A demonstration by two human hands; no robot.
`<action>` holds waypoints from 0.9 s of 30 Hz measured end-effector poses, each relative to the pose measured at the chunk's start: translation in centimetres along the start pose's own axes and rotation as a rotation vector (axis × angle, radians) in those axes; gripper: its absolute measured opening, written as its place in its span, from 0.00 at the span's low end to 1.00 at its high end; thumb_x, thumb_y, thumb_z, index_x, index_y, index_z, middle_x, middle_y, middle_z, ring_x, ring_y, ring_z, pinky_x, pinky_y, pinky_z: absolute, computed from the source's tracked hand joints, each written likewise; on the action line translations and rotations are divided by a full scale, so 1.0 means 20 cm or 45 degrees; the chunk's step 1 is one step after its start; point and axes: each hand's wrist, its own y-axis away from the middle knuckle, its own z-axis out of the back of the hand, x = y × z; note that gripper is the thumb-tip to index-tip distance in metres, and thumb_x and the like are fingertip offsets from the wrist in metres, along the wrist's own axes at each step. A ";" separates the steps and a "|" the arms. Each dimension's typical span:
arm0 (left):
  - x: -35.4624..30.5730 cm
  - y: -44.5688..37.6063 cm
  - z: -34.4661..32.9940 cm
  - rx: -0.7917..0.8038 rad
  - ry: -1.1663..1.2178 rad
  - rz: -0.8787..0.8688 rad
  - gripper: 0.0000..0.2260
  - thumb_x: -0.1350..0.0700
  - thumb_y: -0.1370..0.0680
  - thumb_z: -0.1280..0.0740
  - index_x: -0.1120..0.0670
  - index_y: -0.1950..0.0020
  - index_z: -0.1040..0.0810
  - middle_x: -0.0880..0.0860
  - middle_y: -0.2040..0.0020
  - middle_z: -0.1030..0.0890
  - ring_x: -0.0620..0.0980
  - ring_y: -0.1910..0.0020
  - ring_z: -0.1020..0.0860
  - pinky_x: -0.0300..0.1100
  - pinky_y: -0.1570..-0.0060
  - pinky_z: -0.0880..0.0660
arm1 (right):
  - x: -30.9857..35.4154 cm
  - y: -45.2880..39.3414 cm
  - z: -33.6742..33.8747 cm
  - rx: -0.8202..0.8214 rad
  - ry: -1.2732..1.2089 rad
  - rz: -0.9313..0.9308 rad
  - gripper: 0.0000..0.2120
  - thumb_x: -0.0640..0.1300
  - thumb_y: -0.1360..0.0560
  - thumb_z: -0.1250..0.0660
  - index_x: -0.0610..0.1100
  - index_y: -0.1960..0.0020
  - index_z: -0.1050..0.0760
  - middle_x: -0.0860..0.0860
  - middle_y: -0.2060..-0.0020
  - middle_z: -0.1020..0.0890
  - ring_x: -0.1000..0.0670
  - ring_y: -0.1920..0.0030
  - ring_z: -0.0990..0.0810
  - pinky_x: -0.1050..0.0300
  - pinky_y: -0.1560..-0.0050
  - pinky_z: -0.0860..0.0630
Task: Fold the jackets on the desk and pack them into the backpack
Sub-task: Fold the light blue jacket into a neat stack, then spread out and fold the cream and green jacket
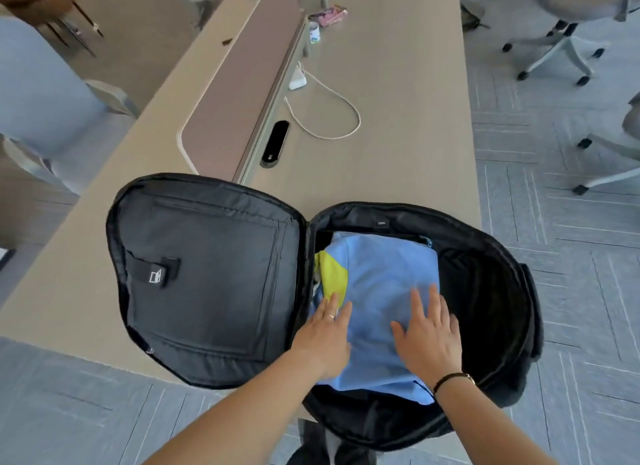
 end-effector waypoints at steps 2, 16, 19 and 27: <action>0.00 0.11 0.05 -0.054 -0.037 -0.022 0.34 0.47 0.16 0.43 0.52 0.18 0.61 0.55 0.19 0.65 0.56 0.19 0.62 0.51 0.21 0.52 | 0.06 0.04 0.05 0.024 -0.007 0.064 0.35 0.60 0.21 0.38 0.51 0.20 0.46 0.41 0.20 0.49 0.41 0.20 0.47 0.43 0.24 0.42; 0.71 0.97 0.45 -0.871 0.240 0.115 0.26 0.44 0.18 0.41 0.45 0.20 0.42 0.48 0.20 0.40 0.49 0.22 0.44 0.48 0.26 0.39 | 1.14 0.42 0.58 -0.125 -0.315 0.636 0.18 0.54 0.21 0.35 0.54 0.32 0.26 0.54 0.38 0.22 0.49 0.38 0.23 0.51 0.40 0.26; 1.07 1.30 0.43 -0.960 0.271 0.219 0.23 0.44 0.18 0.40 0.44 0.23 0.36 0.45 0.25 0.33 0.47 0.27 0.34 0.46 0.32 0.33 | 1.57 0.64 0.60 -0.123 -0.345 0.821 0.15 0.54 0.20 0.35 0.55 0.34 0.24 0.58 0.40 0.21 0.54 0.40 0.22 0.56 0.43 0.25; 2.07 2.18 0.13 -1.044 0.342 0.660 0.19 0.43 0.17 0.43 0.41 0.26 0.33 0.41 0.32 0.25 0.46 0.39 0.23 0.44 0.50 0.26 | 2.72 1.29 0.38 -0.111 -0.308 1.238 0.15 0.52 0.20 0.35 0.51 0.34 0.23 0.56 0.39 0.21 0.53 0.37 0.25 0.54 0.37 0.27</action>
